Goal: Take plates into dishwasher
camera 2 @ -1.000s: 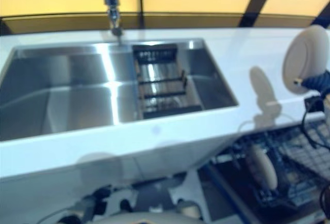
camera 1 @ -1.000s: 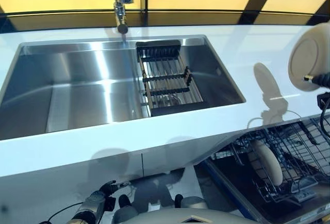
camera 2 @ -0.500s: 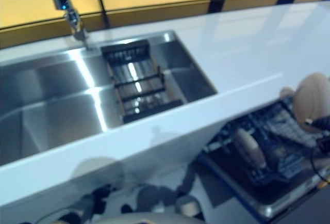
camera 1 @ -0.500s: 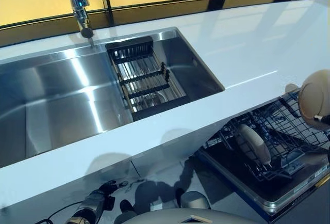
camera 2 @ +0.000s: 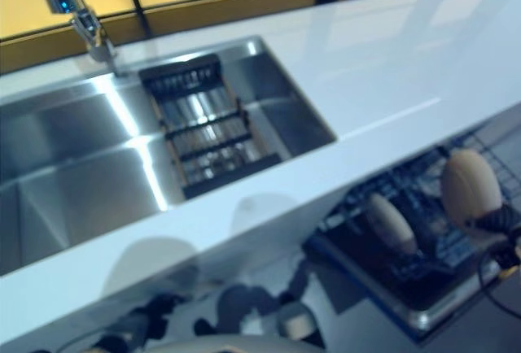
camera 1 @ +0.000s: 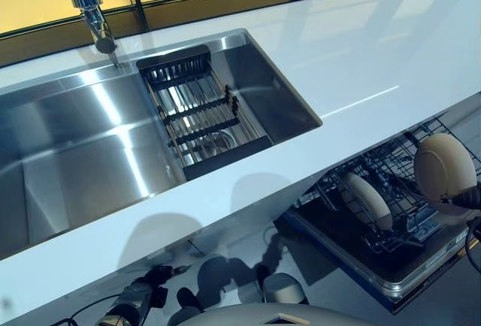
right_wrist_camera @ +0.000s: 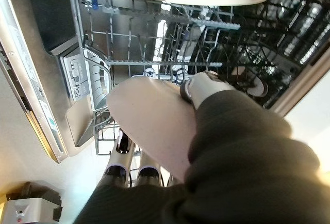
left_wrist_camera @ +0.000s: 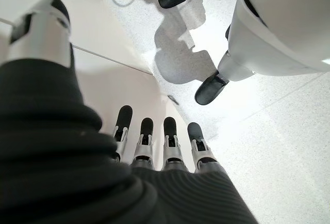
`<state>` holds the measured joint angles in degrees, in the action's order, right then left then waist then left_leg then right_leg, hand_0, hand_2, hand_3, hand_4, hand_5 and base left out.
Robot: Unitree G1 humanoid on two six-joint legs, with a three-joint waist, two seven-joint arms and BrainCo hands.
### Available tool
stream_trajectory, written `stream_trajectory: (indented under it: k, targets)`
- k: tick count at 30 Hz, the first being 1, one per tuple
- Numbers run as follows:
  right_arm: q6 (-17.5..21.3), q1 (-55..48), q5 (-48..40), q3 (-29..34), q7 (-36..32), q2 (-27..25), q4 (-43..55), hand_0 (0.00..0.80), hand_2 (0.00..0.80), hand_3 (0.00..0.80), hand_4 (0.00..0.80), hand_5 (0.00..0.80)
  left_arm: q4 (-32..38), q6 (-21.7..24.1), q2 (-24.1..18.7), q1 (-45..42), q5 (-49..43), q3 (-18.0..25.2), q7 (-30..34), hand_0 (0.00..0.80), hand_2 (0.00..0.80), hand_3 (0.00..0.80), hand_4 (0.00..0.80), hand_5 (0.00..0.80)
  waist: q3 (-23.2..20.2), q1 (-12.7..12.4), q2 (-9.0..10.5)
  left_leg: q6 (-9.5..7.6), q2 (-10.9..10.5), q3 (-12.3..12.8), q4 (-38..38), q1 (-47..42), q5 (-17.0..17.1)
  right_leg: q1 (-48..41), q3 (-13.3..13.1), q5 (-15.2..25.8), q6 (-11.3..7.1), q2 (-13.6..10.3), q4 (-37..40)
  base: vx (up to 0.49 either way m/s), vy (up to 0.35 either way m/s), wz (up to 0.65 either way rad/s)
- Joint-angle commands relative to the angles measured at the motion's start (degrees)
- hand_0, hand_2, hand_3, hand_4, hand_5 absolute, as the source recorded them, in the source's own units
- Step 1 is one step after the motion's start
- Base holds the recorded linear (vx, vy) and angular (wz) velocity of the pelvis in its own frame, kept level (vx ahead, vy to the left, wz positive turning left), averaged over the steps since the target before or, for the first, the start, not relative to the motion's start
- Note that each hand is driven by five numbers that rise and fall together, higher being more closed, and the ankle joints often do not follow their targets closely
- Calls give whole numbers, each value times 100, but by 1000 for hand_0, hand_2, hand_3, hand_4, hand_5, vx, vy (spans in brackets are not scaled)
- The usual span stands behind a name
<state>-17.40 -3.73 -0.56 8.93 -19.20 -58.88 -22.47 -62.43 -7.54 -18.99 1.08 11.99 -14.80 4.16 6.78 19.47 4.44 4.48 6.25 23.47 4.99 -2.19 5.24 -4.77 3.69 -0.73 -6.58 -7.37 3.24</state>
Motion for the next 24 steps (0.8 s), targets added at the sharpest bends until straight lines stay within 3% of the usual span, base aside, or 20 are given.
stream_trajectory:
  k: [1,10,24]
  targets:
    - [299,297,385,166,-61,33,116,800,800,800,800,800,-52,145,-230,529,-231,47,15,0,0,0,0,0,-70,-237,31,-460,6,149,-708,-486,-1293,1210,40,645,-380,110,-532,-16,-30,0]
    - [291,624,744,-369,-116,205,-63,800,800,800,800,800,18,125,-183,529,-216,99,80,0,0,0,0,0,-42,-322,-40,-400,7,102,-654,-486,-1236,1178,61,630,-354,119,-475,0,0,0]
    - [165,998,929,-1072,-106,706,-625,800,800,800,800,800,153,113,-107,488,620,570,-72,0,0,0,0,0,53,-539,-115,-324,-19,-58,-597,-451,-1160,1099,186,609,-335,57,-417,0,-14,4]
